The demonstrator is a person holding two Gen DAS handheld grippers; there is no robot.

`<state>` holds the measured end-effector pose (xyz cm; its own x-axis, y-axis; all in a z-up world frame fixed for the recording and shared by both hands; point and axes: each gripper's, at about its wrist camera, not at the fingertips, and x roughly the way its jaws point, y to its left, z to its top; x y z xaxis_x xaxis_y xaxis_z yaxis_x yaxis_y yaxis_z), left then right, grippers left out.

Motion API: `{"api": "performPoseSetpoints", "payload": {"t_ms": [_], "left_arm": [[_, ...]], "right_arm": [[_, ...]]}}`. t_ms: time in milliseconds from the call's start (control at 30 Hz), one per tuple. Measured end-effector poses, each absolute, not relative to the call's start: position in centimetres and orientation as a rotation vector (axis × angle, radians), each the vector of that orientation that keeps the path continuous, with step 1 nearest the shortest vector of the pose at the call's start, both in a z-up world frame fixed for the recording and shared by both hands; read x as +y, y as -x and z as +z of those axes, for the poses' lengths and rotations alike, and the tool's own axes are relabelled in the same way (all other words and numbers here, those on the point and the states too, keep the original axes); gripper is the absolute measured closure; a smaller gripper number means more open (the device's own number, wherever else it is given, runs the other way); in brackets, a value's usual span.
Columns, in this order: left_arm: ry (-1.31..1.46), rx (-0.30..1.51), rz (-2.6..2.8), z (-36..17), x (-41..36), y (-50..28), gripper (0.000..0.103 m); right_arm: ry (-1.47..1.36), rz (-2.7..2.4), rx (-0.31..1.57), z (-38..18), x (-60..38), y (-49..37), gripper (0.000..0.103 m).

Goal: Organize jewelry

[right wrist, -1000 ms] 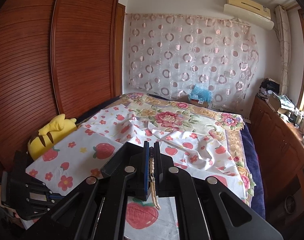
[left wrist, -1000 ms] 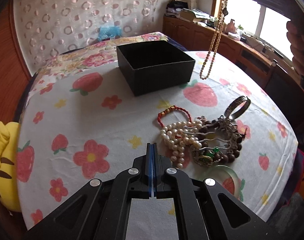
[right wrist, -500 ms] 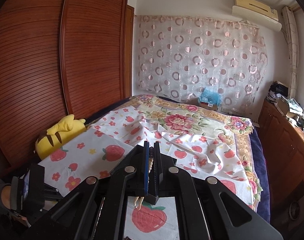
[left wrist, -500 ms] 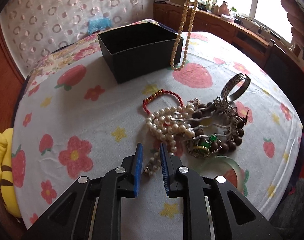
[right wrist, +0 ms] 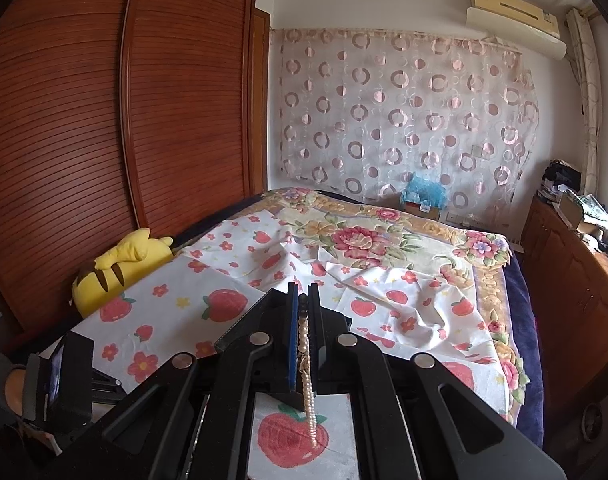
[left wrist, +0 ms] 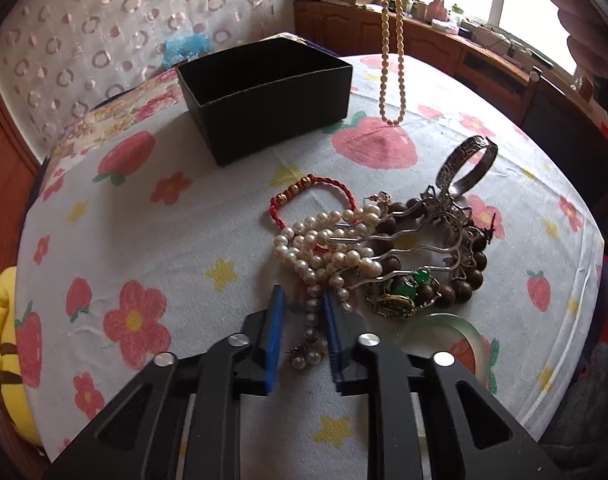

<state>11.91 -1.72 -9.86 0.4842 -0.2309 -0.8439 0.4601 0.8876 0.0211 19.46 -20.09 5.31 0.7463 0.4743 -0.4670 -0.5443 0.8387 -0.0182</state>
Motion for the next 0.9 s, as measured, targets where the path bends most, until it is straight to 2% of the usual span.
{"api": "performPoseSetpoints", "payload": {"t_ms": [200,600,900], "left_arm": [[-0.178,0.925,-0.368,-8.3,-0.5,-12.5,0.096],[-0.084,0.647,-0.369,3.7,-0.5,-14.2,0.096],[-0.08,0.522,-0.377,10.0,-1.4,-16.7,0.096]], "right_arm": [[0.154,0.572,0.466,5.3,-20.1,-19.7,0.098],[0.133,0.591,0.416,8.7,-19.8,-21.4,0.098],[0.107,0.601,0.391,10.7,-20.3,-22.7,0.098]]}}
